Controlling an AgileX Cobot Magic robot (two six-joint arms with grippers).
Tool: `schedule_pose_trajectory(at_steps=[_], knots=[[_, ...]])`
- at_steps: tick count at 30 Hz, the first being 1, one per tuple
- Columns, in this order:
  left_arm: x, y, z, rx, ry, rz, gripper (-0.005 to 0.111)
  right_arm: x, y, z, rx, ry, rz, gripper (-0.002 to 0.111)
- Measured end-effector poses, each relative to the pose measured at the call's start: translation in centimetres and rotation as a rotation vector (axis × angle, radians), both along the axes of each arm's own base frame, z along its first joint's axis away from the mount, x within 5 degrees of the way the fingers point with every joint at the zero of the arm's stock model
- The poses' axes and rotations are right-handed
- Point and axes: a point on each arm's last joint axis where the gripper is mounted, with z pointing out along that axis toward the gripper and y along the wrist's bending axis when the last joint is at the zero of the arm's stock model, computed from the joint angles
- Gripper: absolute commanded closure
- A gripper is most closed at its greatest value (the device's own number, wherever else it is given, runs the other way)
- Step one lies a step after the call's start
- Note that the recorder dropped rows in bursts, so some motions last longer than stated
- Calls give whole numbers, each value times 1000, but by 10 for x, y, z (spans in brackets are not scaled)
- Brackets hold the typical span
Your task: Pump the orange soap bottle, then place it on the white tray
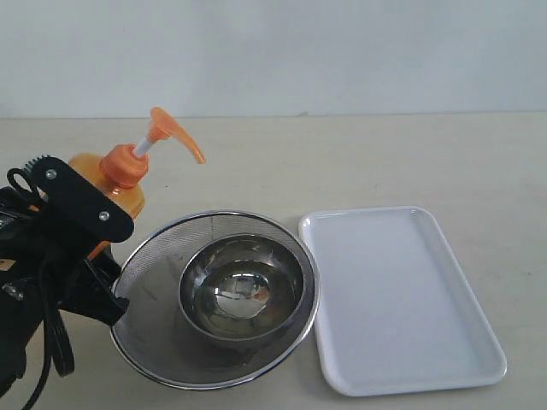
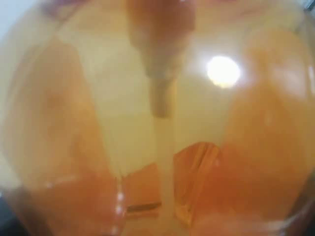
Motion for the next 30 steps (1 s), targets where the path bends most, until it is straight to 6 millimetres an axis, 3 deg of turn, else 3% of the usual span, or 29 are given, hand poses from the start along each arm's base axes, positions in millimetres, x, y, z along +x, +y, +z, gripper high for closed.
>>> schedule_pose_trajectory(at_steps=[7,18,30], knots=[[1,-1,-8,24,26,14,102,0,0,0,0,0,0,108],[2,2,-5,-8,-28,58,102,0,0,0,0,0,0,108],[-4,5,-14,-82,-70,-25,102,0,0,0,0,0,0,108]])
